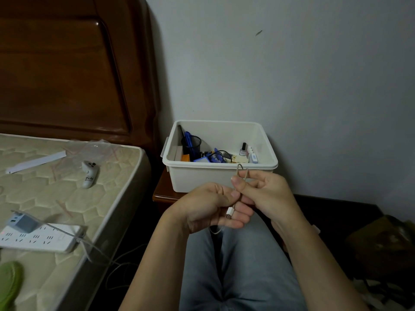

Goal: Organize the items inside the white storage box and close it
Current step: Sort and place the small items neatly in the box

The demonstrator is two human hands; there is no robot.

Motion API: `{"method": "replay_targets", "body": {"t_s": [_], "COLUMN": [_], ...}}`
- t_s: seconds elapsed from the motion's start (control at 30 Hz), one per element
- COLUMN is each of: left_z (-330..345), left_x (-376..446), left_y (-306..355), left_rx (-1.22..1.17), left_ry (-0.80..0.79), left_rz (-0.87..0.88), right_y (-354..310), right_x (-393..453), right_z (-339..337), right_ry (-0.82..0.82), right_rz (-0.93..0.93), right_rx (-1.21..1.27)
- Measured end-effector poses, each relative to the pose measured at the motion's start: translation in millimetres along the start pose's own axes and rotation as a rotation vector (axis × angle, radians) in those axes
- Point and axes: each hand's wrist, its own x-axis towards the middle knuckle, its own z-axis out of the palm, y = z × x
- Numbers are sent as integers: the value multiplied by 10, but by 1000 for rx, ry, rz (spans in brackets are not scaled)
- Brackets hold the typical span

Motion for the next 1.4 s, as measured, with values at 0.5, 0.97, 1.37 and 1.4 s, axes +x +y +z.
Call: {"method": "replay_targets", "body": {"t_s": [0.5, 0.97, 1.37, 1.4], "left_z": [4, -102, 120, 134], "left_x": [-37, 154, 329, 337], "left_y": [592, 377, 248, 225], "left_rx": [535, 577, 495, 487], "left_ry": [68, 233, 62, 17], "left_rz": [259, 323, 191, 195], "right_y": [-179, -601, -971, -989], "right_x": [210, 490, 597, 600], "right_z": [-121, -252, -39, -20], "right_ry": [-118, 293, 204, 195], "right_rz": [-313, 48, -2, 8], "right_rx": [-516, -150, 70, 108]}}
